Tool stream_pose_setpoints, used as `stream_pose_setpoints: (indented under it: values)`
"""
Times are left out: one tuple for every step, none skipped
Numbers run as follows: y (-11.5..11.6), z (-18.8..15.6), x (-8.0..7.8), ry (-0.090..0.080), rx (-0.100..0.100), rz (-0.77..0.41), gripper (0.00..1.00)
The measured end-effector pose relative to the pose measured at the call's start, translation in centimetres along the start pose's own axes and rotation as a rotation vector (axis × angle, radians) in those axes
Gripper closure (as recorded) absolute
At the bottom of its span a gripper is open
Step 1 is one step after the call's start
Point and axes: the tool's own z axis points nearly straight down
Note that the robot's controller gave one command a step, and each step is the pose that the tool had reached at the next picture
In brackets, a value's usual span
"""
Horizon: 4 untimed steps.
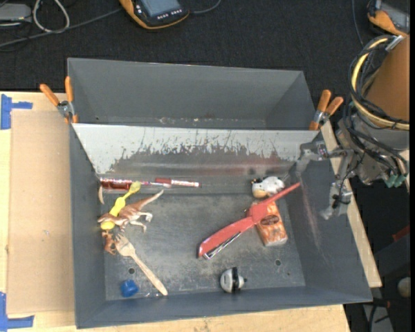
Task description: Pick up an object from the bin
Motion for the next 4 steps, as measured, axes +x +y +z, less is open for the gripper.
stream_pose_setpoints:
  values:
    - [1.9, -9.0, -1.3, 0.0, -0.001, -0.061, 0.0]
    - [4.6, -3.8, -1.1, -0.004, 0.0, -0.074, 0.0]
    - [9.4, -1.9, -2.4, -0.011, 0.004, -0.132, 0.0]
    - [13.9, 2.8, -1.7, -0.006, 0.001, -0.087, 0.0]
